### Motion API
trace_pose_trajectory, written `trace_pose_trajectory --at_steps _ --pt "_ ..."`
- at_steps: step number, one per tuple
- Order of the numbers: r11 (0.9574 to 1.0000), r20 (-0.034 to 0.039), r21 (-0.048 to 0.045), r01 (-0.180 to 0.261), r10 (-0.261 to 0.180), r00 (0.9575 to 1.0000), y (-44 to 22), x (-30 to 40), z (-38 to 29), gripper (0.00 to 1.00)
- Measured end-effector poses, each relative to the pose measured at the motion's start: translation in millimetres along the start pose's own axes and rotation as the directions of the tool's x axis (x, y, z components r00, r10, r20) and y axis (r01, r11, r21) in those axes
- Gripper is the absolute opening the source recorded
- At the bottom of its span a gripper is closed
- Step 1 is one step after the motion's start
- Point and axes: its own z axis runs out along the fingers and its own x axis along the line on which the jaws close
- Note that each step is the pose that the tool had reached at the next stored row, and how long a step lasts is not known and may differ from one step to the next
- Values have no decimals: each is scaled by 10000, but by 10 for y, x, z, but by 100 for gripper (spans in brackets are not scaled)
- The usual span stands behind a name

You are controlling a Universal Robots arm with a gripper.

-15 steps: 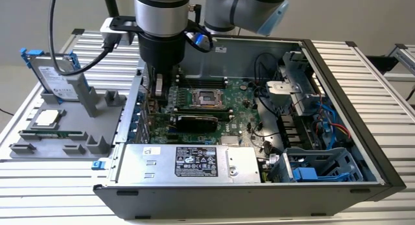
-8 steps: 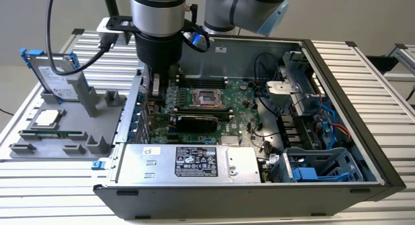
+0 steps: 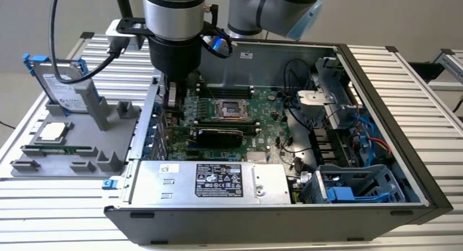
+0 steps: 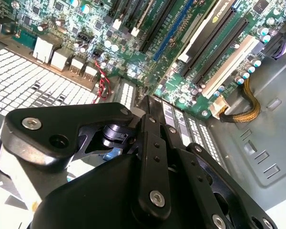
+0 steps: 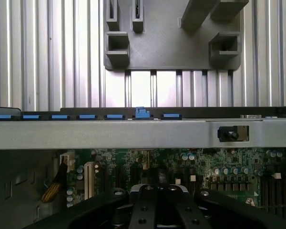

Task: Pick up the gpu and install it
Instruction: 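Insert the gpu into the slot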

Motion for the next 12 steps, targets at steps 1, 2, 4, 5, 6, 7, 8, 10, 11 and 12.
trace_pose_trajectory --at_steps 1,2,4,5,6,7,8,10,11,12 --pt "10000 0 0 -1 1 10000 0 0 0 0" --pt "10000 0 0 -1 1 10000 1 0 0 0" --pt "10000 0 0 -1 1 10000 1 0 0 0" --pt "10000 -1 -1 0 0 10000 1 0 1 0" --pt "10000 -1 -1 -1 1 10000 1 0 2 0" --pt "10000 -1 0 -1 1 10000 1 0 4 0" --pt "10000 0 0 -2 2 10000 3 0 6 0" --pt "10000 1 0 -2 2 10000 12 0 12 0" --pt "10000 0 0 0 0 10000 22 1 13 0" --pt "10000 0 0 -1 1 10000 33 1 14 0"
